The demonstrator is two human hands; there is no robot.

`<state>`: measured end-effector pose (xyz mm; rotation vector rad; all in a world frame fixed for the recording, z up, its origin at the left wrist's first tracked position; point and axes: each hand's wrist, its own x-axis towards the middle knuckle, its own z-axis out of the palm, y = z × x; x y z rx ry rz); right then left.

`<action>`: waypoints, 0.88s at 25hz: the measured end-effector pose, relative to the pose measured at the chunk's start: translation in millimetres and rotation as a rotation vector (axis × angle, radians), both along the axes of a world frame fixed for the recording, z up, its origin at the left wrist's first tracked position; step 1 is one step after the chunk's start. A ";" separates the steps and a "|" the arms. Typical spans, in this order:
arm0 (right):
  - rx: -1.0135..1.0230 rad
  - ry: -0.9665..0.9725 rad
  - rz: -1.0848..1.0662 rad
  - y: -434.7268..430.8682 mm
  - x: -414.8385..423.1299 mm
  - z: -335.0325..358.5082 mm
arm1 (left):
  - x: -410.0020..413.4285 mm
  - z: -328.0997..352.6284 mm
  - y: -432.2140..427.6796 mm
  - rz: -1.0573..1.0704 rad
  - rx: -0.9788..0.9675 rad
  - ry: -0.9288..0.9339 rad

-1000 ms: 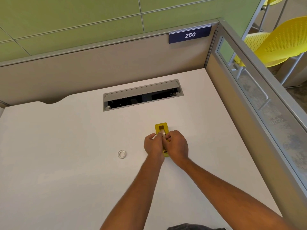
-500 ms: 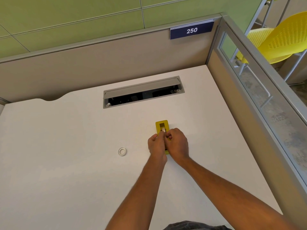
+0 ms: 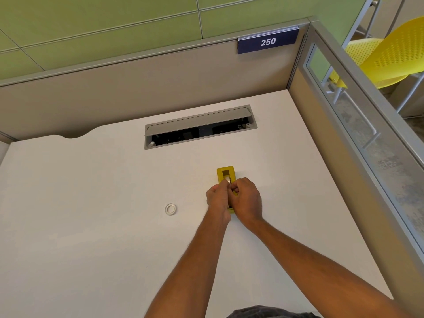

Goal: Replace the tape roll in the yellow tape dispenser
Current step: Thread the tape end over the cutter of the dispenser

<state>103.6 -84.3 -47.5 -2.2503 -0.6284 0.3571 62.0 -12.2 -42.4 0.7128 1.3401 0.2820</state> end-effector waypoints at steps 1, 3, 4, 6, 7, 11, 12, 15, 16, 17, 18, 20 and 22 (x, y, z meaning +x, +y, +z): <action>-0.001 0.000 -0.002 0.0 -0.4 -0.2 | -0.3 0.5 0.7 -0.007 0.000 0.000; 0.000 -0.002 -0.001 -0.1 -1.4 -0.5 | -1.7 1.1 1.4 -0.030 0.007 0.003; 0.002 -0.003 0.001 -0.4 -1.5 -1.0 | -2.8 1.2 0.9 -0.041 0.013 -0.001; 0.009 -0.005 0.001 -1.2 -1.2 -1.9 | -6.1 1.4 0.3 -0.052 0.020 -0.021; 0.011 -0.007 -0.002 -1.4 -1.2 -1.9 | -7.5 0.4 0.5 -0.053 0.013 -0.037; 0.014 -0.018 -0.015 -1.1 -2.4 -0.4 | -8.4 -4.3 1.9 -0.045 -0.023 -0.076; 0.014 -0.016 -0.017 -0.9 -2.8 -0.1 | -7.4 -6.5 2.3 -0.046 -0.010 -0.050; 0.014 -0.010 -0.018 -0.6 -3.2 0.1 | -5.2 -8.9 1.7 -0.031 0.026 -0.014; 0.014 -0.009 -0.017 -0.6 -3.3 0.0 | -5.3 -9.9 1.2 -0.028 0.031 -0.013; 0.012 -0.007 -0.016 -0.7 -3.4 0.3 | -5.5 -11.1 0.6 -0.033 0.036 -0.013; 0.011 -0.005 -0.014 -0.8 -3.3 0.6 | -6.0 -12.1 -0.1 -0.040 0.045 -0.014; 0.008 -0.004 -0.007 -1.0 -2.8 0.9 | -6.3 -13.8 -2.1 -0.040 0.065 -0.021; -0.002 0.000 -0.002 -1.3 -2.9 1.5 | -5.0 -14.2 -3.7 -0.032 0.069 -0.028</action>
